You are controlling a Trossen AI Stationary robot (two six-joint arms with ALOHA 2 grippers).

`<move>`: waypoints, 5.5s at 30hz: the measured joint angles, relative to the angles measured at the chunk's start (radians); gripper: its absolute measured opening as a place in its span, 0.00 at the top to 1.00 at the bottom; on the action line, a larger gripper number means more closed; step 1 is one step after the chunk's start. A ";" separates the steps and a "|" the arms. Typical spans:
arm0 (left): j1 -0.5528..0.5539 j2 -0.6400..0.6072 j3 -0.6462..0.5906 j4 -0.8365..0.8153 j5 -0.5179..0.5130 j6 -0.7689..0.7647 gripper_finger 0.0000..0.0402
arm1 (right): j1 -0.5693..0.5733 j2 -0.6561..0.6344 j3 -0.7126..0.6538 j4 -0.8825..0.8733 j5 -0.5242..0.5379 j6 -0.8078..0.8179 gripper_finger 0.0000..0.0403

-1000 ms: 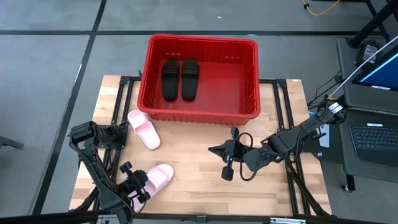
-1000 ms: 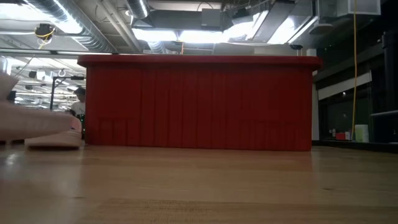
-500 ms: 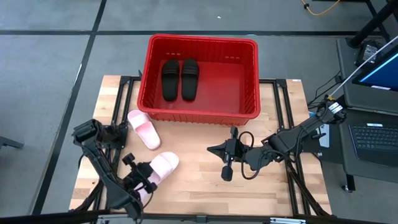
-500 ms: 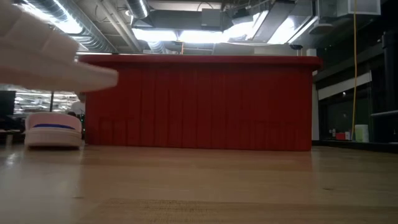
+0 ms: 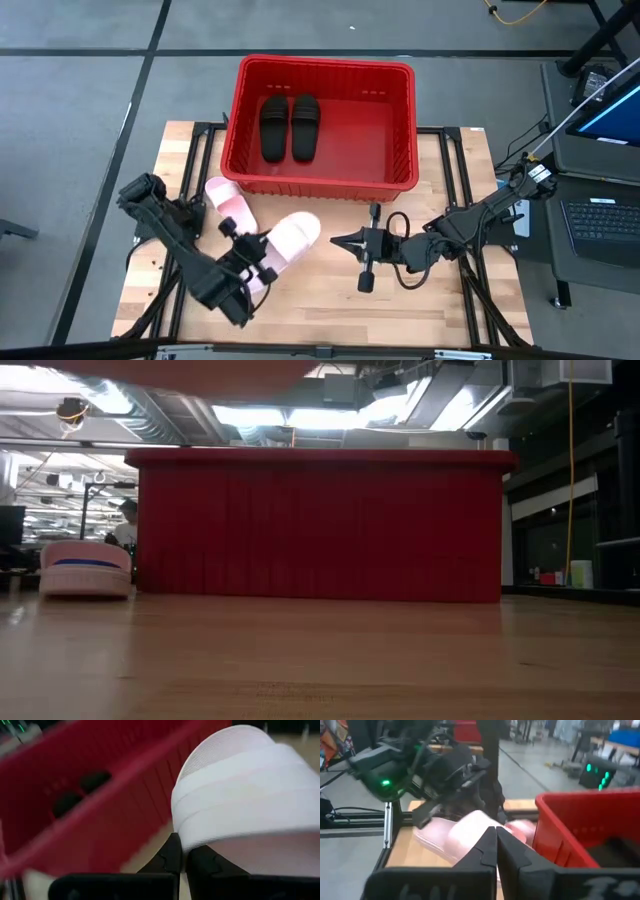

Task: Pick and place slides into bin
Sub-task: Put the bottom pink slide into the red bin

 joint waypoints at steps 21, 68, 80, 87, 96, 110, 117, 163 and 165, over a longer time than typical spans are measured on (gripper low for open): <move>0.374 -0.068 0.093 0.268 -0.355 0.352 0.99 | -0.001 -0.003 0.141 0.090 0.545 -0.520 0.99; 1.062 0.036 0.092 1.559 0.156 1.515 0.99 | -0.419 -0.217 0.140 -0.754 0.299 -0.106 0.99; 1.103 0.090 0.091 1.581 0.160 1.437 0.99 | -0.497 -0.217 0.140 -0.731 0.234 -0.148 0.99; 1.123 0.171 0.092 1.600 0.156 1.374 0.99 | -0.517 -0.217 0.140 -0.730 0.233 -0.148 0.99; 1.162 0.273 0.092 1.626 0.155 1.263 0.99 | -0.530 -0.216 0.140 -0.733 0.185 -0.148 0.99; 1.215 0.331 0.091 1.627 0.199 1.214 0.99 | -0.546 -0.216 0.139 -0.739 0.184 -0.148 0.99; 1.228 0.359 0.091 1.606 0.215 1.215 0.99 | -0.579 -0.216 0.097 -0.735 0.183 -0.141 0.99; 1.292 0.416 0.092 1.533 0.336 1.145 0.99 | -0.630 -0.216 0.066 -0.591 0.156 -0.201 0.99; 1.293 0.416 0.092 1.544 0.347 1.150 0.99 | -0.630 -0.216 0.066 -0.579 0.156 -0.204 0.99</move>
